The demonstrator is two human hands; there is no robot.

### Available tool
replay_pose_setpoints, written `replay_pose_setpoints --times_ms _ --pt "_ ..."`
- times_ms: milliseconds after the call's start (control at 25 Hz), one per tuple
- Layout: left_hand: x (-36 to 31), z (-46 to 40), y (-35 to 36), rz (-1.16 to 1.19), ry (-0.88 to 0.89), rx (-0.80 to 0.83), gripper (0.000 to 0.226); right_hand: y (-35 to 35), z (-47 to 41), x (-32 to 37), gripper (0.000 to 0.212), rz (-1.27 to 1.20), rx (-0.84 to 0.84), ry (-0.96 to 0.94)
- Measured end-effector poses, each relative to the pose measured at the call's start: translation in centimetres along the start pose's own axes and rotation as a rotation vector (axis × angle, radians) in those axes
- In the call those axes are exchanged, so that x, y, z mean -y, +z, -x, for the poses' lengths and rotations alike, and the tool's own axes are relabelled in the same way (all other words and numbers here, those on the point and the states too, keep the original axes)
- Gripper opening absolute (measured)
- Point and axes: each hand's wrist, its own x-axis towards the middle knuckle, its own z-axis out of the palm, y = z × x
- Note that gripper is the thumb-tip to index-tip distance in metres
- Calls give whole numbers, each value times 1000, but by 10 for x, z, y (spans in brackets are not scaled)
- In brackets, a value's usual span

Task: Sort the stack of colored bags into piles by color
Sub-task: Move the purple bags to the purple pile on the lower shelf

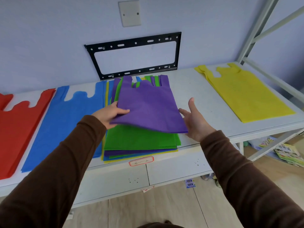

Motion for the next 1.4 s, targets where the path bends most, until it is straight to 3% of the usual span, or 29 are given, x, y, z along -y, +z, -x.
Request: replay_pose_setpoints --times_ms 80,200,400,640,800,960,1200,1400 --pt "12 7 -2 -142 -12 54 68 3 -3 -3 73 41 32 -34" --pt "8 3 -9 -83 29 63 98 3 -10 -7 84 317 -8 -134" --pt "0 -24 4 -182 70 55 72 -4 3 -1 68 338 -8 -151" --pt "24 26 30 -212 226 -23 82 -19 58 -31 62 320 11 -141" --pt "93 100 35 -286 309 -154 84 -33 119 -93 61 305 105 -167" --pt "188 183 41 -155 350 -267 76 -52 170 -178 61 283 227 -92" --pt "319 253 25 -109 171 -382 72 -53 202 -280 66 414 266 129" --pt "361 235 -30 -245 76 -374 72 -12 174 -317 71 647 240 101"
